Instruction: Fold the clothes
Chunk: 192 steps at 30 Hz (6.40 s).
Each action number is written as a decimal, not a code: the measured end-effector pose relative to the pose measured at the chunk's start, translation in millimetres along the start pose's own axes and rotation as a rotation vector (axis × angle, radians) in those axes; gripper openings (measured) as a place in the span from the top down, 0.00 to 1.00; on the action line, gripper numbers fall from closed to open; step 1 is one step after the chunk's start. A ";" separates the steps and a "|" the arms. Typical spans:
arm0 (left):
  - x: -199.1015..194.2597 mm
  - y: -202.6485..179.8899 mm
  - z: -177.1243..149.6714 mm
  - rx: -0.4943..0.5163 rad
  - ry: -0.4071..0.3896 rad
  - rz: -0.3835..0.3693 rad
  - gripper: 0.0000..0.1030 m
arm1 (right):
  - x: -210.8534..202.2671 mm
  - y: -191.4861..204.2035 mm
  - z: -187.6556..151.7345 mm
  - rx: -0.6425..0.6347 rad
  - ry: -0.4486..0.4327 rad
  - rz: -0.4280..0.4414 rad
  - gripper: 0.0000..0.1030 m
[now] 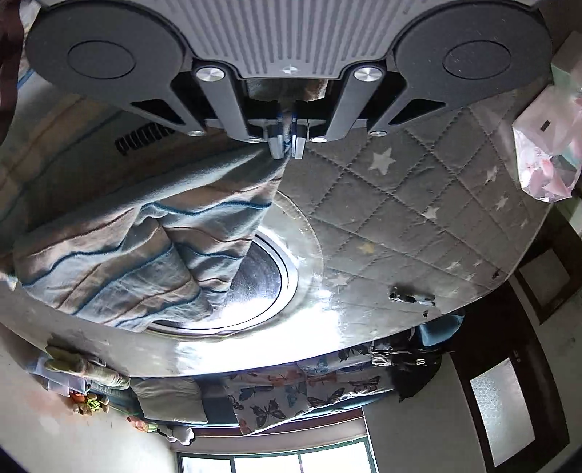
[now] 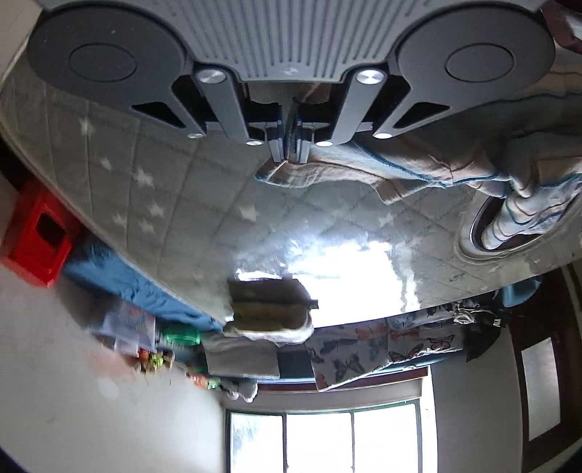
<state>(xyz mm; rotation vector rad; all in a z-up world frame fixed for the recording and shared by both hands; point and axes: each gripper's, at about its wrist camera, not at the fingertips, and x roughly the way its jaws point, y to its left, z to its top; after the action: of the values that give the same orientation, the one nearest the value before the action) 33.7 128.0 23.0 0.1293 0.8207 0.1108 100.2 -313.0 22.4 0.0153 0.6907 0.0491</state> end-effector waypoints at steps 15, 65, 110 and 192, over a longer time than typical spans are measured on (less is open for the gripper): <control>50.2 -31.2 76.8 0.064 -0.066 -0.063 0.84 | 14.3 61.0 49.3 -0.129 -0.034 0.213 0.75; 55.2 21.5 43.2 -0.156 -0.073 0.222 0.99 | 39.4 158.2 54.6 -0.434 -0.110 0.233 0.97; 91.6 58.2 81.3 -0.256 -0.007 0.037 0.63 | 166.7 140.1 111.9 -0.217 0.130 0.286 0.72; 30.6 -54.4 13.0 -0.052 -0.080 -0.101 0.64 | 35.2 112.1 21.4 -0.497 0.193 0.456 0.49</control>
<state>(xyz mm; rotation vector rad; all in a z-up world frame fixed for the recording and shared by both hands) 66.5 77.9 1.2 0.0426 0.7420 0.0318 136.4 -199.2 19.9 -0.3136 0.8412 0.6658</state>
